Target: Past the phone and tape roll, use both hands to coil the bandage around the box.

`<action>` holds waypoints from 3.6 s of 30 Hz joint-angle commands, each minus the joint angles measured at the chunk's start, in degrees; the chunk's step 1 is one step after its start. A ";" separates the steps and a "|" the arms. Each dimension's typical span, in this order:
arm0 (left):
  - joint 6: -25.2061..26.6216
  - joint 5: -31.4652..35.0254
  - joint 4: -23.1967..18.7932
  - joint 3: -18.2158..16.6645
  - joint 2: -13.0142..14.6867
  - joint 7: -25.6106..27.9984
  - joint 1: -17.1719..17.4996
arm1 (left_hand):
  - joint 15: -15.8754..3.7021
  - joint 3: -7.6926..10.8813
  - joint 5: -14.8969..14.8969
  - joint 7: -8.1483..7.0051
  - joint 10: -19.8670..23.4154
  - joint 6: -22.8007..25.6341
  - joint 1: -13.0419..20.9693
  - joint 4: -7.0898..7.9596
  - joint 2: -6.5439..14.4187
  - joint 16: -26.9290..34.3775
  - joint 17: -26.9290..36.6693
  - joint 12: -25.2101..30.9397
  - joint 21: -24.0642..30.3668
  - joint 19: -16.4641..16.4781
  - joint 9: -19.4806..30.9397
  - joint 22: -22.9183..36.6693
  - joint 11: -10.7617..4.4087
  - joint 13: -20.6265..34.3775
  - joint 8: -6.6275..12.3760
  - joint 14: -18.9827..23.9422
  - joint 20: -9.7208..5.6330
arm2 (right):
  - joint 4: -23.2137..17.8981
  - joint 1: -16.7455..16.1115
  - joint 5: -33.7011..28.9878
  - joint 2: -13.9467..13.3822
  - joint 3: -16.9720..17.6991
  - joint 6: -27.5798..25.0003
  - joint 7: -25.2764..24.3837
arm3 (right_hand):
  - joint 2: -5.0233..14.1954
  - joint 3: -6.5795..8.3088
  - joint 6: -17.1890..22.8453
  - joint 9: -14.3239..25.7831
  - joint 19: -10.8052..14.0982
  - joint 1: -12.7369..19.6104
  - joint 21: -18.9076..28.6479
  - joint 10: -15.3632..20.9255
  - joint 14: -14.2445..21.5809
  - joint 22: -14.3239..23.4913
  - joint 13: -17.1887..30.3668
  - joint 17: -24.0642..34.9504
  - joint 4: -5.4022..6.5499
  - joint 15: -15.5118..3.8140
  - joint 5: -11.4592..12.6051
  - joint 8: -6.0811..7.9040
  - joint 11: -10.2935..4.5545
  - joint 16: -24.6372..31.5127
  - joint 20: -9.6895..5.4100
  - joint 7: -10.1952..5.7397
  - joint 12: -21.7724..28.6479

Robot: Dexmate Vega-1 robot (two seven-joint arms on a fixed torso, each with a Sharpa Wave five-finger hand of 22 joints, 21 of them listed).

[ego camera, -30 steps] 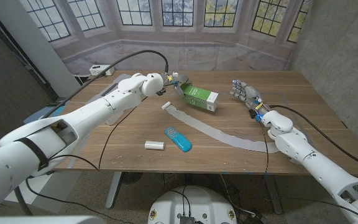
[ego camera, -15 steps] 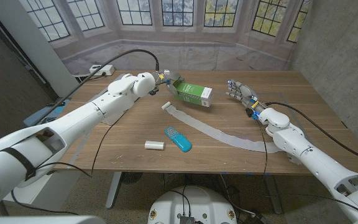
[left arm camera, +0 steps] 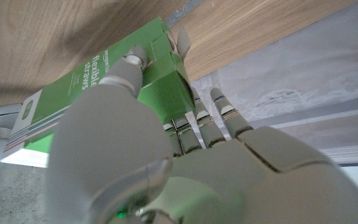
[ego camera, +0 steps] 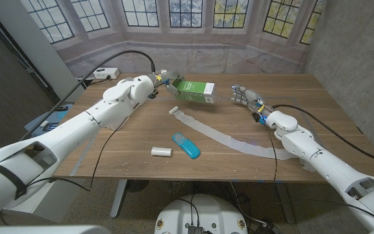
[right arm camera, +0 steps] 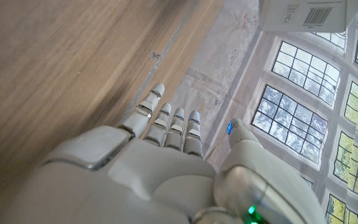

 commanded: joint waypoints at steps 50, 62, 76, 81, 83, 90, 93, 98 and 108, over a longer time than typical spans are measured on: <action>6.78 -19.21 -8.09 -12.80 3.62 19.38 12.75 | 0.28 0.24 0.87 1.64 1.37 2.44 -0.09 0.14 1.18 -0.65 1.56 1.14 -0.31 -0.21 1.20 0.19 -0.30 2.89 5.04 1.39 -0.04 | -11.89 12.20 -25.49 -0.38 -13.74 -12.15 -0.78 | -0.22 2.03 1.36 0.23 1.55 4.94 0.16 2.21 1.27 0.25 0.13 -0.72 -4.57 -2.20 -0.01 0.37 0.59 0.23 -1.40 0.77 0.58; 6.13 -20.27 -7.98 -13.25 3.40 21.91 13.50 | 0.23 0.33 1.09 1.70 1.56 2.76 -0.16 0.11 1.13 -0.80 1.76 1.26 -0.32 -0.26 1.04 0.21 -0.23 3.32 5.57 1.79 -0.05 | -11.71 14.57 -31.36 1.20 -16.71 -12.74 -0.63 | -0.17 2.34 1.89 0.23 1.79 5.97 0.18 2.56 1.82 0.24 0.15 -0.77 -5.17 -2.42 0.02 0.47 0.62 0.36 -1.46 0.66 0.59; 5.28 -21.14 -7.69 -13.41 3.02 23.71 14.15 | 0.24 0.23 1.27 1.53 1.62 2.57 -0.28 0.12 1.14 -0.92 2.14 1.32 -0.35 -0.36 0.86 0.23 -0.28 3.77 5.94 1.90 -0.06 | -13.98 16.34 -38.87 1.77 -19.50 -14.95 -1.12 | -0.97 2.88 2.97 0.20 2.99 8.44 0.42 4.33 3.30 0.21 0.15 -1.02 -6.46 -2.73 0.15 0.64 0.66 0.55 -1.11 0.52 0.99; 4.98 -21.58 -7.52 -13.58 2.98 24.13 14.48 | 0.22 0.26 1.33 1.50 1.62 2.60 -0.36 0.12 1.06 -1.04 2.18 1.33 -0.34 -0.33 0.78 0.23 -0.27 3.93 6.08 1.95 -0.10 | -14.47 16.83 -40.64 2.19 -20.19 -15.73 -0.87 | -1.33 3.00 3.01 0.18 3.39 9.28 0.46 4.95 3.77 0.20 0.16 -1.10 -6.72 -2.92 0.13 0.56 0.52 0.58 -1.03 0.49 1.10; 4.87 -21.72 -7.45 -13.68 2.96 24.40 14.65 | 0.27 0.27 1.34 1.59 1.66 2.49 -0.30 0.10 1.12 -1.05 2.26 1.35 -0.34 -0.34 0.75 0.23 -0.29 3.98 6.10 1.92 -0.09 | -14.85 17.14 -41.86 2.29 -20.68 -16.33 -0.81 | -1.46 3.08 3.15 0.17 3.55 9.70 0.47 5.17 4.02 0.20 0.16 -1.13 -6.85 -2.91 0.14 0.59 0.55 0.61 -0.98 0.52 1.13; 4.33 -22.28 -7.37 -14.11 3.07 25.07 15.21 | 0.23 0.27 1.43 1.64 1.84 2.54 -0.32 0.10 1.13 -1.14 2.41 1.43 -0.34 -0.35 0.65 0.23 -0.14 4.21 6.32 2.00 -0.06 | -14.75 18.20 -44.65 3.19 -22.06 -16.66 -0.36 | -2.06 3.56 3.49 0.12 4.10 11.73 0.47 6.09 4.65 0.16 0.17 -1.26 -7.33 -3.02 0.14 0.61 0.17 0.54 -0.90 0.53 1.26; 4.11 -22.49 -7.25 -14.17 3.16 25.10 15.35 | 0.29 0.20 1.45 1.66 1.73 2.46 -0.37 0.18 1.27 -1.13 2.57 1.40 -0.36 -0.40 0.59 0.23 -0.18 4.31 6.38 1.94 -0.05 | -14.65 18.73 -45.72 3.70 -22.69 -17.00 0.02 | -2.37 4.14 3.81 0.09 4.47 13.75 0.43 6.46 4.97 0.14 0.17 -1.34 -7.60 -3.16 0.20 0.64 0.10 0.41 -0.90 0.45 1.21; 3.83 -22.75 -7.05 -14.29 3.18 25.37 15.56 | 0.26 0.16 1.48 1.62 1.80 2.47 -0.30 0.12 1.26 -1.13 2.67 1.43 -0.36 -0.41 0.56 0.24 -0.20 4.41 6.48 1.94 -0.06 | -14.59 19.78 -47.99 4.34 -23.93 -17.43 0.72 | -3.32 5.38 3.91 0.06 5.33 18.28 0.40 6.84 5.29 0.12 0.19 -1.45 -7.90 -3.21 0.33 0.56 0.04 0.03 -1.03 0.28 1.04; 3.54 -23.14 -6.89 -15.00 2.73 27.20 16.28 | 0.36 0.19 1.63 1.58 1.88 2.53 -0.27 0.09 1.32 -1.24 2.84 1.48 -0.35 -0.42 0.47 0.24 -0.28 4.70 6.81 2.11 -0.02 | -14.20 20.94 -51.96 5.76 -25.55 -17.77 0.33 | -5.35 6.16 5.92 0.07 6.71 23.98 0.43 9.29 6.45 0.16 0.23 -1.43 -7.60 -3.92 0.12 1.04 -1.49 -0.10 -1.21 -0.77 1.44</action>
